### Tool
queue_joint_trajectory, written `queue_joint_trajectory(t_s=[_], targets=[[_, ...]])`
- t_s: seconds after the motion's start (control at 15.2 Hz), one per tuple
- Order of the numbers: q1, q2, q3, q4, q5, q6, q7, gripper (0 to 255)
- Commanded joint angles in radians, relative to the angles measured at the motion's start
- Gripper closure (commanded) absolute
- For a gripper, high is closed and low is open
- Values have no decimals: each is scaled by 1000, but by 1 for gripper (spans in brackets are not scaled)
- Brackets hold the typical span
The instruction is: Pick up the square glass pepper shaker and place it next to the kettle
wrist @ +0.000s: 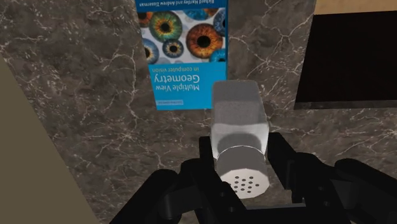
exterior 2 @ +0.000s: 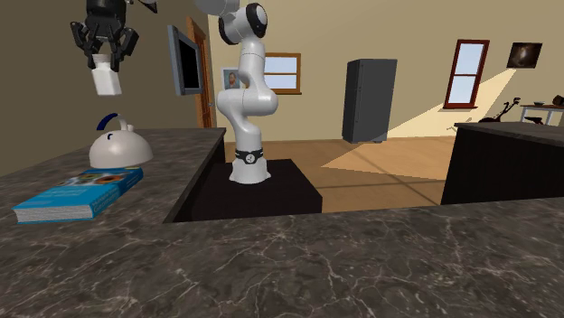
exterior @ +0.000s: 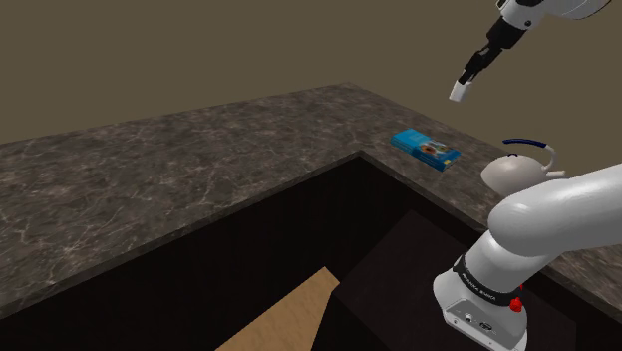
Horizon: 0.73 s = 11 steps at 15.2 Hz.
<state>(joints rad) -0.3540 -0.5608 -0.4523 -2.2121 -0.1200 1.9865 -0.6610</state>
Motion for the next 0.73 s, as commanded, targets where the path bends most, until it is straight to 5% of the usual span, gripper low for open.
queue_joint_trajectory(t_s=[0.0, 0.66], targets=[[-13, -11, -33, 8, -9, -17, -43, 255], [-51, 4, -245, 102, -34, -78, -288, 255]])
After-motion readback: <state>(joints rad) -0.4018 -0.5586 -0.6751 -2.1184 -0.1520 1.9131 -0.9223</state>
